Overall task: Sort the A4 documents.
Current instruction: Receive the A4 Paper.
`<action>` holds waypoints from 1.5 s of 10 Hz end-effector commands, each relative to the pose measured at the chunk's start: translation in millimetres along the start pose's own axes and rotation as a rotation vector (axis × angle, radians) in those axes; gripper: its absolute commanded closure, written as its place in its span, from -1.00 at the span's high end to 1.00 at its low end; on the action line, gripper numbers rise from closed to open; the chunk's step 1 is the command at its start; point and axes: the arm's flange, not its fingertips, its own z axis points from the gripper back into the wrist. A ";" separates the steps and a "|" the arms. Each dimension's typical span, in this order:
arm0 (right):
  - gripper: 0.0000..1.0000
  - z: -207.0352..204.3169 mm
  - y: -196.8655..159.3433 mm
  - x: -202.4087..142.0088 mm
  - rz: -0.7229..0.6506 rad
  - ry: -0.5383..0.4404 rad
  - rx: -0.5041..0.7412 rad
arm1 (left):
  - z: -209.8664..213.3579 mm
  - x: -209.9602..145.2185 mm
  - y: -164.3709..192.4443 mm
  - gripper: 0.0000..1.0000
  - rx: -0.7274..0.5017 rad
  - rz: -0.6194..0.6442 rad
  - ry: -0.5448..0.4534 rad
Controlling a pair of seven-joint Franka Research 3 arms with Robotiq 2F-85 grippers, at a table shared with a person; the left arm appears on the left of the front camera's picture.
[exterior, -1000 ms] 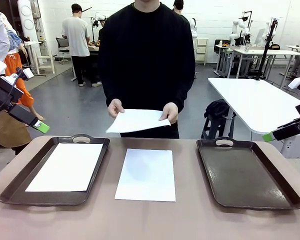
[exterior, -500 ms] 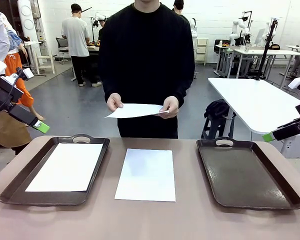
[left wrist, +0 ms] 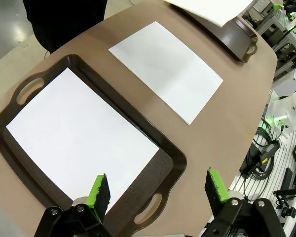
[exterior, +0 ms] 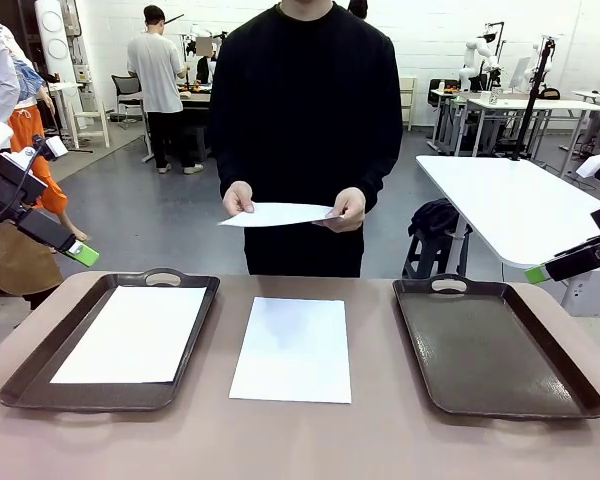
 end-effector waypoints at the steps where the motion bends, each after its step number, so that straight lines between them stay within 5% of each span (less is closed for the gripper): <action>1: 1.00 -0.8 0.0 -0.6 -0.003 -0.005 0.010 | 0.6 0.6 0.5 1.00 0.001 -0.004 0.000; 15: 1.00 -0.8 0.0 -0.6 -0.003 -0.005 0.010 | 0.6 0.6 0.5 1.00 0.001 -0.004 0.000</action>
